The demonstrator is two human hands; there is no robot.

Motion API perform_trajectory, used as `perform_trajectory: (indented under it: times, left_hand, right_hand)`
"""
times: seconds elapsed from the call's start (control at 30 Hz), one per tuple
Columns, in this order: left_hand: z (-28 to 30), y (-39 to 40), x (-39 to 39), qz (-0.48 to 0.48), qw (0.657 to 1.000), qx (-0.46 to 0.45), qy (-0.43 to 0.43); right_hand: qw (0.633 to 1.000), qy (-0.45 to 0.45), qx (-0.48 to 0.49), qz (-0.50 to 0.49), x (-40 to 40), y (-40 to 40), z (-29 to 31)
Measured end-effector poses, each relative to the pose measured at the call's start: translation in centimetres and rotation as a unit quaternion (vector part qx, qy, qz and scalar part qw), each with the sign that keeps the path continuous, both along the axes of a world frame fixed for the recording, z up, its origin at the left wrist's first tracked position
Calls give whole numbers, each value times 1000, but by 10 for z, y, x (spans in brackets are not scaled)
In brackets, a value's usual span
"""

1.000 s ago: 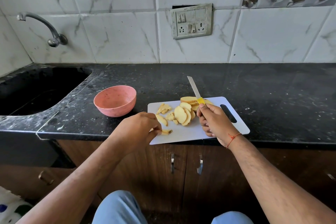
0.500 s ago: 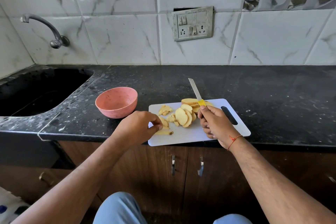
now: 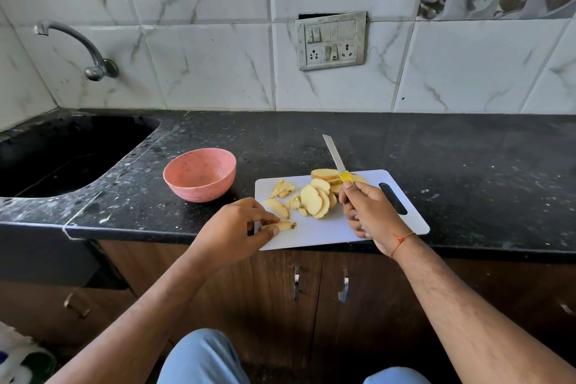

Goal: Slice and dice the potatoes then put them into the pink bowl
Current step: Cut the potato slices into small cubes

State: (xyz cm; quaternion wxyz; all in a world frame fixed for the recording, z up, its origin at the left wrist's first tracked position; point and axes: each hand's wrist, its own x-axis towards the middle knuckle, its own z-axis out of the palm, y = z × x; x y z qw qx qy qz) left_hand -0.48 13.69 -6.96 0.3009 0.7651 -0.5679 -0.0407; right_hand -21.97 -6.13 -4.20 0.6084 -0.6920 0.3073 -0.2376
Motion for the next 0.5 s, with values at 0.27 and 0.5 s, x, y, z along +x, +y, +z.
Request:
perform_trajectory:
  times: [0.27,0.5]
  left_hand:
    - [8,-5,5,8,998,40,-55]
    - [20,-12,8,-4,990,103,-99]
  right_hand:
    - [1000,9,-5,1,1,0,0]
    - [1000,12,-9,0,1,-1,0]
